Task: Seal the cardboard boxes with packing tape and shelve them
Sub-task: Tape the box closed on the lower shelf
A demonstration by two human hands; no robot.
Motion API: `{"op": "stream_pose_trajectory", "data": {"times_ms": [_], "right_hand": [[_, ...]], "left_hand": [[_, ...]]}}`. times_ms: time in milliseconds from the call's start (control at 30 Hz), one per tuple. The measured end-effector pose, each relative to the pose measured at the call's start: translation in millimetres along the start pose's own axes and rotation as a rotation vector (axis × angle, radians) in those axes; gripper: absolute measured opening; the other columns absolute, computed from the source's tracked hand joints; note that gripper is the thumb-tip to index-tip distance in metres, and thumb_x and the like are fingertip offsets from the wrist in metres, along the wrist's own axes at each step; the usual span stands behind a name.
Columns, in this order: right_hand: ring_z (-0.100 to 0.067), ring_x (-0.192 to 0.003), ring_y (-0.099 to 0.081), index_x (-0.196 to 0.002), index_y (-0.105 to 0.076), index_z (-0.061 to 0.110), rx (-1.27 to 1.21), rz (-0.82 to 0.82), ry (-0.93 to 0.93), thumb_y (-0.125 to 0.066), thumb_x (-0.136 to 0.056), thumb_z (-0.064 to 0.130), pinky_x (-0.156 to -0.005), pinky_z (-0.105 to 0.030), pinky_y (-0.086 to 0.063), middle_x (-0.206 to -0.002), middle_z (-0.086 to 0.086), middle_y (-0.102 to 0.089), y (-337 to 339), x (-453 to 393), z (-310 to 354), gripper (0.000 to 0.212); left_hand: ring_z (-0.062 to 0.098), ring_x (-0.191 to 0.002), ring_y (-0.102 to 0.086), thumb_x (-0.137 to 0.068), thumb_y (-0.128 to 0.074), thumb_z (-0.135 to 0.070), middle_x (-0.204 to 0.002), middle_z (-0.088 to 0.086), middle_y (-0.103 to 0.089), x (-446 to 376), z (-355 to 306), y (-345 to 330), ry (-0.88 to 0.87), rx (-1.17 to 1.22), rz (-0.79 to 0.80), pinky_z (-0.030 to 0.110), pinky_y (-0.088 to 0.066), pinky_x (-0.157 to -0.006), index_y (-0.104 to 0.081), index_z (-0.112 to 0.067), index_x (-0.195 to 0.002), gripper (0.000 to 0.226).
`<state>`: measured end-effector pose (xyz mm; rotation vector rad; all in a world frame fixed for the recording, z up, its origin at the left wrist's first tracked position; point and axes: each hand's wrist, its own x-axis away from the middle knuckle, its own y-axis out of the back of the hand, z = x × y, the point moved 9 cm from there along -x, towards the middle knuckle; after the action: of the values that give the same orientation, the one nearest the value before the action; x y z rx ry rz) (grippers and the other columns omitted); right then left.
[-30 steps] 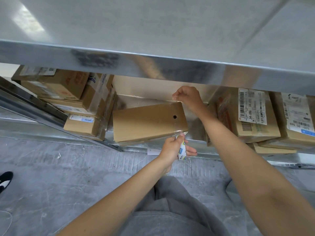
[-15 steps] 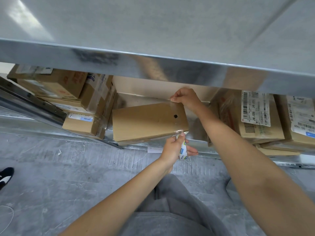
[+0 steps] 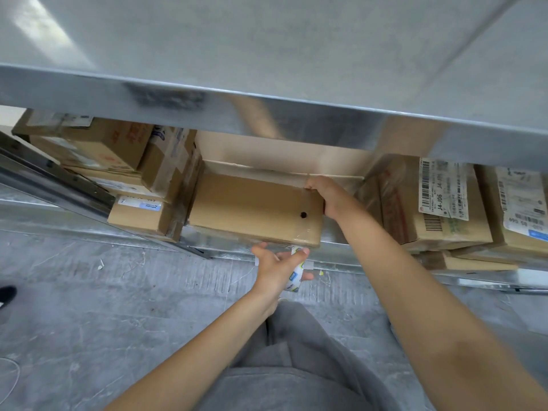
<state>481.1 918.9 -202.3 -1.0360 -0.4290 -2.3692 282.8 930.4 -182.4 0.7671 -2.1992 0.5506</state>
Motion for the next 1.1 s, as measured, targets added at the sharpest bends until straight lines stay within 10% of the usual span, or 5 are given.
{"op": "stream_pose_trajectory", "data": {"times_ms": [400, 633, 833, 1100], "right_hand": [[-0.026, -0.074, -0.059, -0.072, -0.064, 0.018, -0.071, -0.248, -0.062, -0.042, -0.088, 0.007, -0.066, -0.034, -0.049, -0.082, -0.007, -0.064, 20, 23, -46, 0.03], [-0.024, -0.119, -0.051, -0.132, -0.053, 0.003, 0.405, -0.418, 0.491, -0.035, -0.105, 0.028, -0.093, -0.024, -0.035, -0.131, -0.012, -0.057, 32, 66, -19, 0.041], [-0.003, -0.144, 0.024, -0.155, 0.005, 0.018, 1.281, -0.065, 0.733, -0.016, -0.078, 0.085, -0.119, -0.039, 0.014, -0.16, 0.006, 0.015, -2, 94, -45, 0.104], [-0.015, -0.15, -0.001, -0.155, -0.012, 0.008, 1.541, -0.183, 0.974, -0.027, -0.089, 0.074, -0.117, -0.056, 0.006, -0.163, -0.006, -0.007, -22, 109, -58, 0.095]], "left_hand": [[0.023, -0.054, -0.066, -0.093, -0.054, -0.053, -0.101, 0.004, -0.063, -7, -34, 49, 0.035, -0.275, 0.028, 0.024, -0.046, -0.046, -0.036, -0.015, -0.122, 0.051], [0.019, -0.07, -0.058, -0.096, -0.044, -0.057, -0.099, 0.015, -0.066, -35, -45, 70, -0.032, -0.552, -0.037, 0.028, -0.043, -0.059, -0.05, -0.008, -0.112, 0.052], [0.017, -0.077, -0.059, -0.096, -0.041, -0.057, -0.103, 0.014, -0.063, -35, -43, 68, -0.027, -0.553, 0.003, 0.03, -0.046, -0.064, -0.045, -0.009, -0.118, 0.053], [0.017, -0.059, -0.058, -0.097, -0.043, -0.054, -0.086, 0.003, -0.062, -29, -38, 64, 0.034, -0.446, -0.007, 0.024, -0.045, -0.055, -0.04, -0.013, -0.12, 0.047]]}}
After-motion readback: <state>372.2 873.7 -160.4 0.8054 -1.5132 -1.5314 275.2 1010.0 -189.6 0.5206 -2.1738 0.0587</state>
